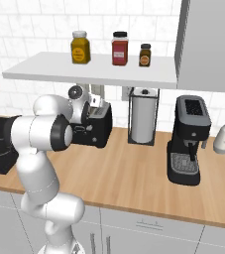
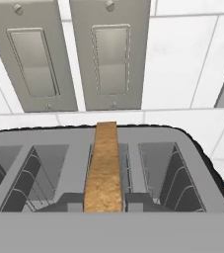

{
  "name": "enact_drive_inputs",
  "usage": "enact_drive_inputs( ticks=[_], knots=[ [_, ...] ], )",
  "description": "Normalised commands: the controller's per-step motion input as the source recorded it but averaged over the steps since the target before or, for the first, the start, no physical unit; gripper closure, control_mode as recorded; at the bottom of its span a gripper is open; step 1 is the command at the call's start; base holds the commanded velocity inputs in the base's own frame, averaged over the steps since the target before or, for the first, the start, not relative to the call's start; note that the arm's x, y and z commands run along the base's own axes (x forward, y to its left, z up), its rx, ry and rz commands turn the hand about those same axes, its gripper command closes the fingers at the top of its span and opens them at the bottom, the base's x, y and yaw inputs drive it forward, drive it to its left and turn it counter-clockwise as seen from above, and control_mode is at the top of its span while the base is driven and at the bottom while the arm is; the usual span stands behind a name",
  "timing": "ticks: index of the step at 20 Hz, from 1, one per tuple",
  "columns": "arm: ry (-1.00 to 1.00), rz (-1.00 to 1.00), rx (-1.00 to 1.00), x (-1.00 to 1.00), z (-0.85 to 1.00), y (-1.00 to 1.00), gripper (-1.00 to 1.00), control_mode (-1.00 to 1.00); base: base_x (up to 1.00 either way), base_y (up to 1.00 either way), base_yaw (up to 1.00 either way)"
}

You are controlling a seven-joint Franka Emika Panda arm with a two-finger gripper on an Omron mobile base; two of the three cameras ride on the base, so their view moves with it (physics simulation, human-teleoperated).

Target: Start the toaster. Once the lever pops up, take the bread to the plate on the dining counter.

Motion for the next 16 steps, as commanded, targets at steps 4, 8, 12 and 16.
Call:
enact_drive_inputs(
  ticks=[4,8,12,16],
  knots=[
    [0.00,0.00,0.00,0.00,0.00,0.00,1.00,-1.00,0.00,0.00,0.00],
    [0.00,0.00,0.00,-0.05,0.00,0.00,1.00,-1.00,0.00,0.00,0.00],
    [-0.02,0.00,0.00,-0.26,0.00,0.00,1.00,-1.00,0.00,0.00,0.00],
    [-0.10,0.00,0.00,-0.28,0.00,0.00,1.00,-1.00,0.00,0.00,0.00]
  ],
)
